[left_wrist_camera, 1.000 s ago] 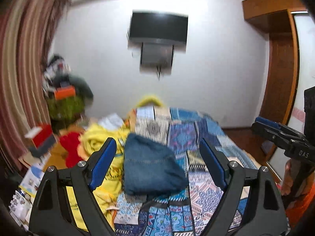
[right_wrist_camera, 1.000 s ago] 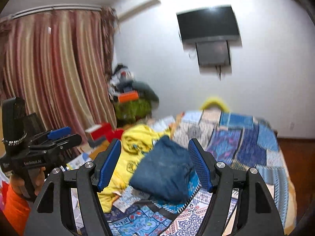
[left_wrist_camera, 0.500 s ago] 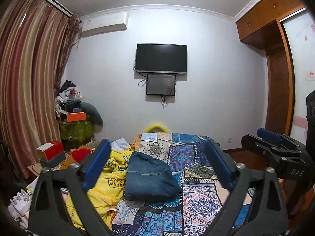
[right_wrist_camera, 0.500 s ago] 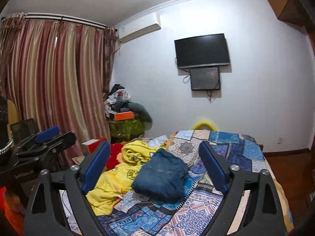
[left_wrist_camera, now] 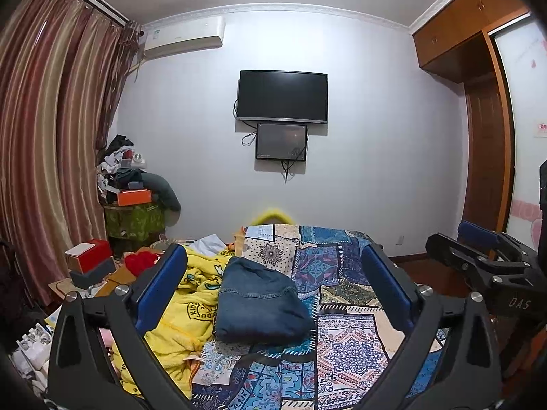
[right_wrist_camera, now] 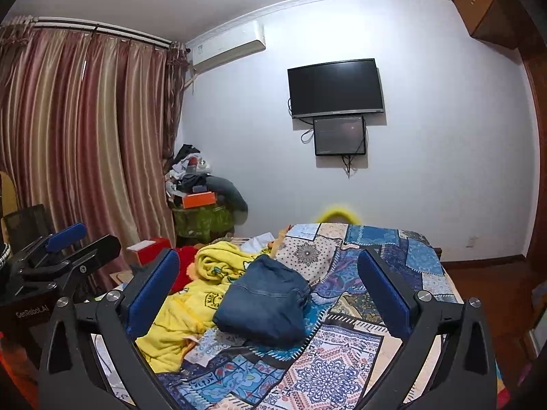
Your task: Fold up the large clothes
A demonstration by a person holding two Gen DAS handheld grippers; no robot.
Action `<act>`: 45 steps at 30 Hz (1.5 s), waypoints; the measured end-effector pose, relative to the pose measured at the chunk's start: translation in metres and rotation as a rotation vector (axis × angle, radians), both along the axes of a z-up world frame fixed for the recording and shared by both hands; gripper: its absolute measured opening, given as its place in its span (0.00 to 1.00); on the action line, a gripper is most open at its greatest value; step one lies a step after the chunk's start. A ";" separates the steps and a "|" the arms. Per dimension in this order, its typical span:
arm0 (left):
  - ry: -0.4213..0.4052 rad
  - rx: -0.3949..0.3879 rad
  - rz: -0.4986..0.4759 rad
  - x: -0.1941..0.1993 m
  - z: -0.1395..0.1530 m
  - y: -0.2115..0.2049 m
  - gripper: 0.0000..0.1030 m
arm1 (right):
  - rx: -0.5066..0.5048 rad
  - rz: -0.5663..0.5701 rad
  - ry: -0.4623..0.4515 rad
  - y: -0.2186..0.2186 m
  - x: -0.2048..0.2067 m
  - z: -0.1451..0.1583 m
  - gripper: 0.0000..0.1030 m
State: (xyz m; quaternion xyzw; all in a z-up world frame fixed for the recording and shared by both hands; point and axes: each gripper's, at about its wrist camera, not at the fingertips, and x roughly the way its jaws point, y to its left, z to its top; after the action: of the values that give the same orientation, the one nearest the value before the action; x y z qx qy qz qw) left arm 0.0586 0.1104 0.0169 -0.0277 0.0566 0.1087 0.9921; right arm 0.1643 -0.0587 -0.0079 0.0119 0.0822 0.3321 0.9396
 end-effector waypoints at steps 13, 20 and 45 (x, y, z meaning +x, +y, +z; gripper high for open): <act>0.012 -0.001 -0.005 0.004 -0.003 -0.001 0.99 | -0.013 -0.016 0.001 -0.004 -0.009 0.000 1.00; 0.015 0.004 -0.004 0.006 -0.003 -0.003 0.99 | -0.020 -0.019 -0.001 -0.005 -0.012 0.002 1.00; 0.015 0.023 -0.003 0.007 -0.004 -0.011 1.00 | 0.009 -0.031 0.018 -0.011 -0.009 0.006 1.00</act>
State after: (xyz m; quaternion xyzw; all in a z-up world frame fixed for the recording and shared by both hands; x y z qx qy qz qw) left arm 0.0655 0.0996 0.0130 -0.0156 0.0629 0.1082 0.9920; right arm 0.1551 -0.0695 -0.0017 0.0206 0.0891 0.3177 0.9438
